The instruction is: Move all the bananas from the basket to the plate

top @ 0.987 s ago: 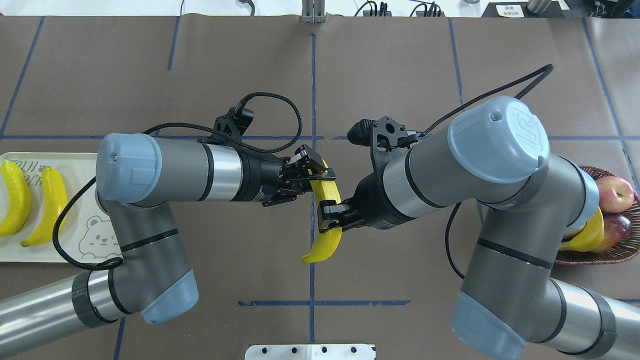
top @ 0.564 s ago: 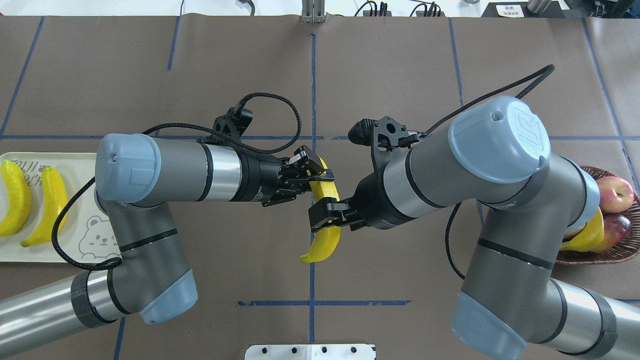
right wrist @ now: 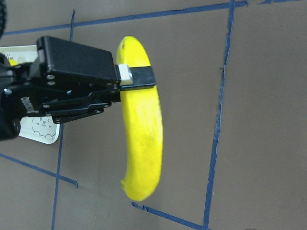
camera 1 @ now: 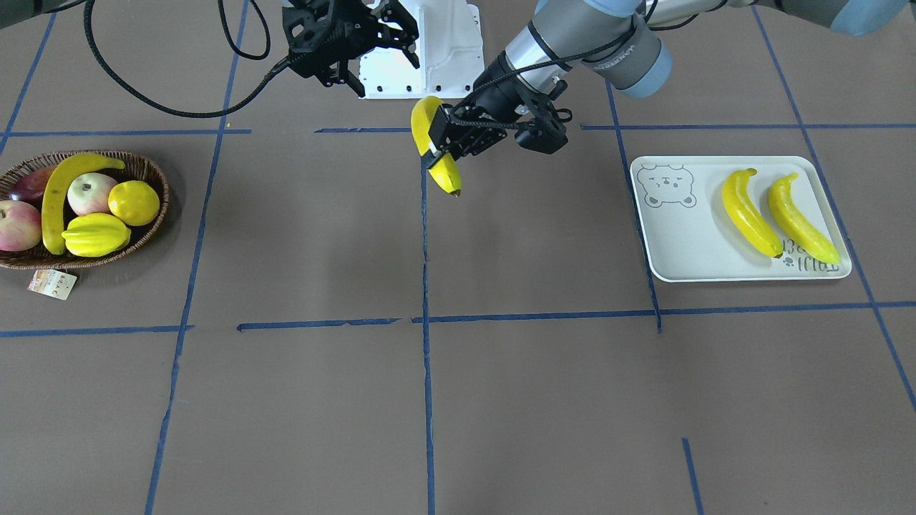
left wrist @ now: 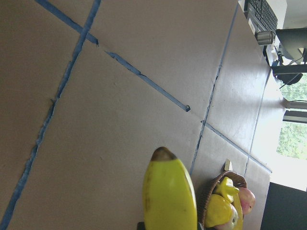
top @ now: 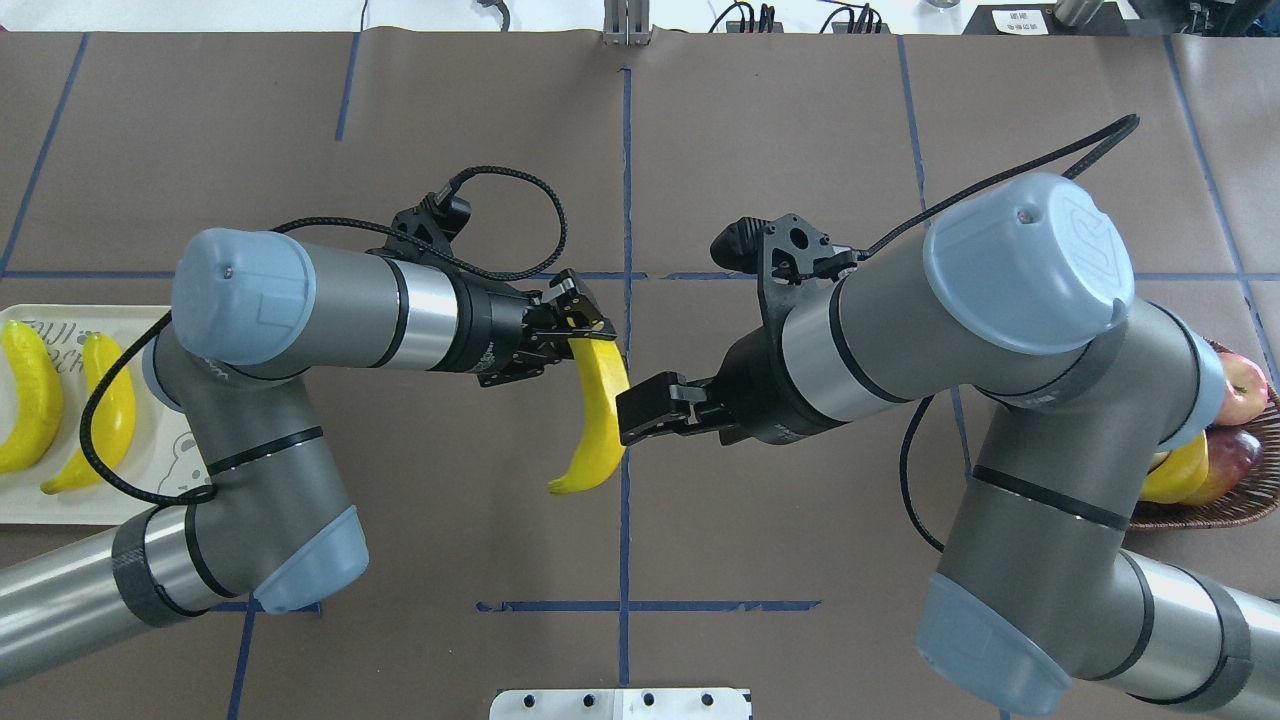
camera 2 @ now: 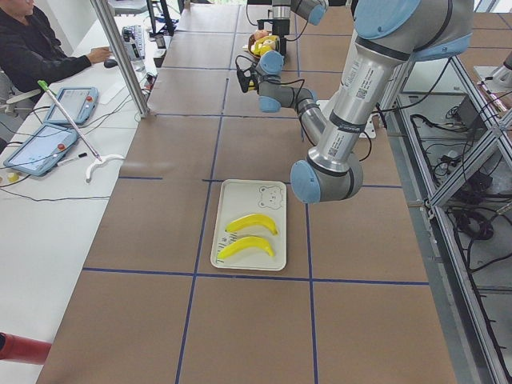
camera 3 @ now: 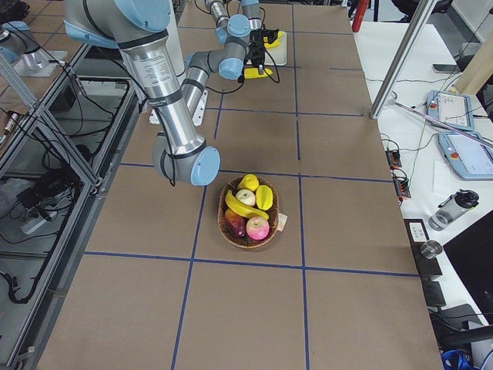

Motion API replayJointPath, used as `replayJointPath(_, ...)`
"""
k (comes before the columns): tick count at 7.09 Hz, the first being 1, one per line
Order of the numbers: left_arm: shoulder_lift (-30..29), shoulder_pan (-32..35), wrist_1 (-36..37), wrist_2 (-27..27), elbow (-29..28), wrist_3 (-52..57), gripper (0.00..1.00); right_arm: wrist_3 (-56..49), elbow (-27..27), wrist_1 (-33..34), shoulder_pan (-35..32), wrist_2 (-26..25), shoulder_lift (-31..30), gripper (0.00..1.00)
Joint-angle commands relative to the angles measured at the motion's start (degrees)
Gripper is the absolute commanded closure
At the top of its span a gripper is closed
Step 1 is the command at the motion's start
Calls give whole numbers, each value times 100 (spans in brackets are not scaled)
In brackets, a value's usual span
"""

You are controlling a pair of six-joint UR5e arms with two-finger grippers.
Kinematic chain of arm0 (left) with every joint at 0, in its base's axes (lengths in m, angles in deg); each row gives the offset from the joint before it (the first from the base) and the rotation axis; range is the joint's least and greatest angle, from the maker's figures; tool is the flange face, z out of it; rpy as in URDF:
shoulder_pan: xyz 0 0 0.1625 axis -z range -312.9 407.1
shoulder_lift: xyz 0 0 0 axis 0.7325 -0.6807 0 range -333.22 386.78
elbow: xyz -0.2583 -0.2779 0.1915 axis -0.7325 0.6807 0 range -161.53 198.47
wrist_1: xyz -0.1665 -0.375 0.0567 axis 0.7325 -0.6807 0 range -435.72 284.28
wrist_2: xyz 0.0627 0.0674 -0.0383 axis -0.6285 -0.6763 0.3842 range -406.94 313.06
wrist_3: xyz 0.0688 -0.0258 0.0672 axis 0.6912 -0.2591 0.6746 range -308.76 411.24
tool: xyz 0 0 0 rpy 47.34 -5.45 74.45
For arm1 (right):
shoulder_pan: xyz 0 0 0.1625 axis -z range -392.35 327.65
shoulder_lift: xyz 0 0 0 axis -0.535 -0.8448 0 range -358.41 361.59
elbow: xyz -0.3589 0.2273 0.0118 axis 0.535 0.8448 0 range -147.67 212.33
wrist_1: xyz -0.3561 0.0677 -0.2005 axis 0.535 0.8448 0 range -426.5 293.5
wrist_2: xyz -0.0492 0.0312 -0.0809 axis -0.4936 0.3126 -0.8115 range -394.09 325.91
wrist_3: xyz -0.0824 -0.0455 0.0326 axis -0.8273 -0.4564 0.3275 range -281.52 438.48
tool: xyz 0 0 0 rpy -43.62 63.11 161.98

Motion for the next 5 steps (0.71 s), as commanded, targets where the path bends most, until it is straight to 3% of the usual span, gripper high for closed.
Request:
replayJointPath(1,1008,480,1106,248,407,1145,100,-2,-3,7,-193,-36,-53,0)
replayJointPath(3,2108,868,1593,258,682,2297,100,7,-3,25,-334,-27,-71,0)
replayJointPath(5,2648,1088,1594,205,534,2819,100,33,14,69,-440,-19,-88,0)
